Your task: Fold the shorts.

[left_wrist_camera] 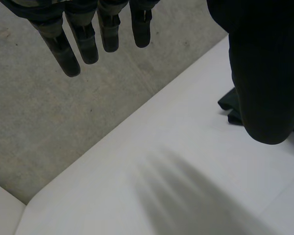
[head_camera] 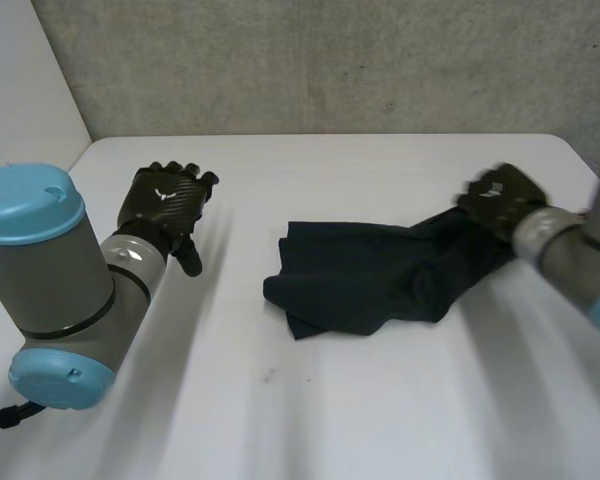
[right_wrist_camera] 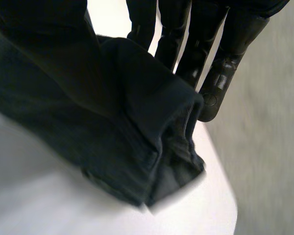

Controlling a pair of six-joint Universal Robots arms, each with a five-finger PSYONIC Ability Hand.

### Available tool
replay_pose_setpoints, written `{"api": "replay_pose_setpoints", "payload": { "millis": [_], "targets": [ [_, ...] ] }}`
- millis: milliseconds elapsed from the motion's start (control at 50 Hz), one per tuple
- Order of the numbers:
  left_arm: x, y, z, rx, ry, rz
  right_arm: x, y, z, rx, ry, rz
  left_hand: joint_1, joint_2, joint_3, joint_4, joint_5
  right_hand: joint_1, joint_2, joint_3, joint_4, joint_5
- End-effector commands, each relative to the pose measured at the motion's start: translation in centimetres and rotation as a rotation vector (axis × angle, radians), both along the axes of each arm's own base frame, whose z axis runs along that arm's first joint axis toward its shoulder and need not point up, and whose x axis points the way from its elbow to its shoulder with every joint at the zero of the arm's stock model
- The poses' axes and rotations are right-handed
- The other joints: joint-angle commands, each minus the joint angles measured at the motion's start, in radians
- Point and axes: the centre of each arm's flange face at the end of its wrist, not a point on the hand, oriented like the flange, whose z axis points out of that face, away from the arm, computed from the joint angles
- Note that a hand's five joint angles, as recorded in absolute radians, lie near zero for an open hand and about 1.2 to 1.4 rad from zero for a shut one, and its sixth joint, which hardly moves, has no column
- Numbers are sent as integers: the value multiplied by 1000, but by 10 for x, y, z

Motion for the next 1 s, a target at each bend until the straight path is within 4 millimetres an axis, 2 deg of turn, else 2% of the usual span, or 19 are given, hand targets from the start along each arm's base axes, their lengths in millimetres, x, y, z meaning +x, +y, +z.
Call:
{"api": "replay_pose_setpoints", "payload": {
  "millis": [20, 60, 120, 140, 220, 240, 280, 300, 360, 400, 440, 460, 500, 540, 600, 700, 760, 840, 1000],
  "targets": [
    [-2, -2, 5, 6, 69, 5, 98, 64, -6, -71, -7, 381, -19, -26, -40, -29, -46, 455, 218, 220, 208, 284],
    [-3, -4, 7, 5, 87, 7, 125, 93, -18, -66, -11, 545, -19, -26, -40, -29, -46, 455, 218, 220, 208, 284],
    [-5, -6, 14, -4, 126, 8, 139, 110, -31, -28, -38, 674, -19, -26, -40, -29, -46, 455, 218, 220, 208, 284],
    [-6, -9, 16, -9, 138, 10, 141, 113, -38, 3, -56, 712, -19, -25, -39, -28, -46, 348, 112, 114, 101, 178],
    [-11, -14, 29, -44, 169, 5, 143, 117, -37, 90, -147, 741, -19, -25, -39, -28, -46, -728, -964, -962, -975, -898],
    [-12, -15, 31, -49, 172, 3, 143, 115, -34, 108, -174, 727, -19, -25, -39, -28, -46, -767, -1004, -1001, -1014, -938],
    [-14, -18, 37, -66, 181, 0, 141, 107, -26, 142, -235, 675, -19, -25, -39, -28, -46, -767, -1004, -1001, -1014, -938],
    [-17, -21, 41, -82, 190, -5, 134, 93, -13, 168, -311, 597, -16, -22, -36, -25, -43, -767, -1004, -1001, -1014, -938],
    [-25, -25, 43, -93, 197, -20, 116, 71, 14, 199, -449, 455, -10, -17, -30, -20, -37, -767, -1004, -1001, -1014, -938],
    [-39, -26, 42, -99, 205, -50, 99, 55, 32, 234, -576, 343, -7, -14, -27, -17, -34, -767, -1004, -1001, -1014, -938],
    [-51, -25, 38, -94, 207, -78, 91, 45, 37, 258, -647, 276, -4, -11, -24, -14, -31, -767, -1004, -1001, -1014, -938],
    [-64, -23, 30, -81, 204, -114, 88, 41, 36, 292, -696, 247, -1, -8, -21, -11, -28, -767, -1004, -1001, -1014, -938],
    [-76, -20, 20, -61, 206, -156, 86, 37, 35, 306, -728, 214, 5, -2, -15, -5, -22, -767, -1004, -1001, -1014, -938],
    [-92, -15, 10, -33, 218, -217, 85, 31, 27, 324, -733, 186, 11, 4, -10, 1, -16, -767, -1004, -1001, -1014, -938],
    [-100, -16, 1, -3, 230, -240, 86, 22, 16, 335, -723, 148, 11, 4, -10, 1, -16, -767, -1004, -1001, -1014, -938],
    [-111, -19, -39, 127, 179, -246, 81, 5, -22, 422, -663, 41, 11, 4, -10, 1, -16, -767, -1004, -1001, -1014, -938],
    [-111, -22, -56, 199, 134, -228, 80, 0, -43, 482, -617, 8, 25, 19, 5, 16, -2, -767, -1004, -1001, -1014, -938],
    [-105, -22, -71, 290, 76, -198, 77, -4, -61, 532, -574, -21, 43, 36, 23, 33, 16, -767, -1004, -1001, -1014, -938],
    [-91, -19, -78, 349, -7, -116, 73, -6, -69, 540, -529, -26, 43, 36, 23, 33, 16, -767, -1004, -1001, -1014, -938]
  ]
}}
